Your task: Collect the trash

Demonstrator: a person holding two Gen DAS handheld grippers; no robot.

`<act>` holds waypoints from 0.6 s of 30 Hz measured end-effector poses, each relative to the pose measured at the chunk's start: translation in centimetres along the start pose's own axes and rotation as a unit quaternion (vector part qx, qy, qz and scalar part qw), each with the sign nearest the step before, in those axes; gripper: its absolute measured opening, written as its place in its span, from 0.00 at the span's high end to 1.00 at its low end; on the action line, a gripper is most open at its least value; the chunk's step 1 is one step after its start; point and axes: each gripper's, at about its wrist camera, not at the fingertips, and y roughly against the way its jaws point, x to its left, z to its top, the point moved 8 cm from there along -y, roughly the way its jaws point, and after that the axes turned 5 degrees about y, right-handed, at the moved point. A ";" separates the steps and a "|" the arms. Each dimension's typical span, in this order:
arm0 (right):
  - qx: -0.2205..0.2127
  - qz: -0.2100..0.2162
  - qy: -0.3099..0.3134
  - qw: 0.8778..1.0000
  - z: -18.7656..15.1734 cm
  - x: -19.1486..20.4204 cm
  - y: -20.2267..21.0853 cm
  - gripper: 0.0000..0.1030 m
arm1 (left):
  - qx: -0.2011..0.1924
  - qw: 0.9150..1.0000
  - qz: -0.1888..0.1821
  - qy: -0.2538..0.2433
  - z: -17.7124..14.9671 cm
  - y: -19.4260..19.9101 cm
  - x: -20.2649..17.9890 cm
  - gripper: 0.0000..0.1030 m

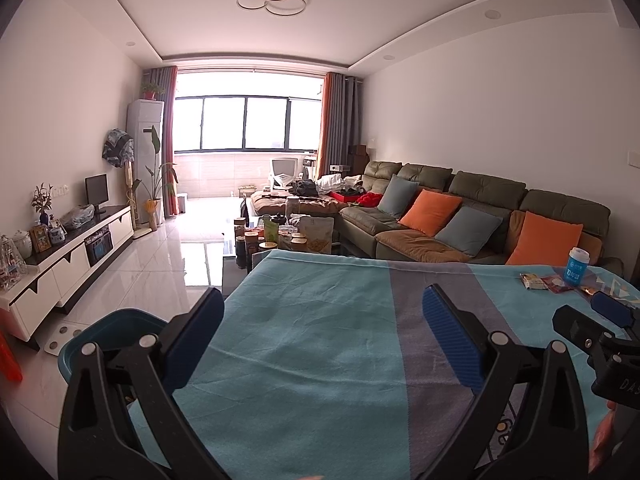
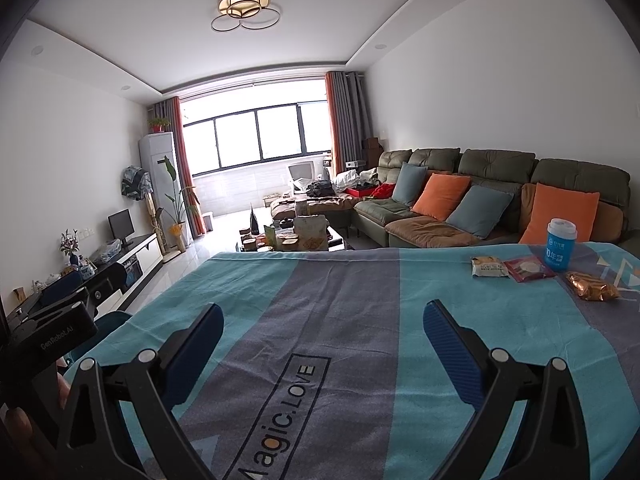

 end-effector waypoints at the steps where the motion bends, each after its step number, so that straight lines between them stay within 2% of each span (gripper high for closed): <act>1: 0.000 0.000 -0.001 1.000 0.0 0.0 0.0 0.06 | 0.000 1.000 0.000 0.000 0.0 0.0 0.1 0.05; 18: -0.001 -0.001 0.000 1.000 0.0 0.0 -0.1 0.06 | 0.000 1.000 0.000 0.001 0.0 0.1 0.1 0.05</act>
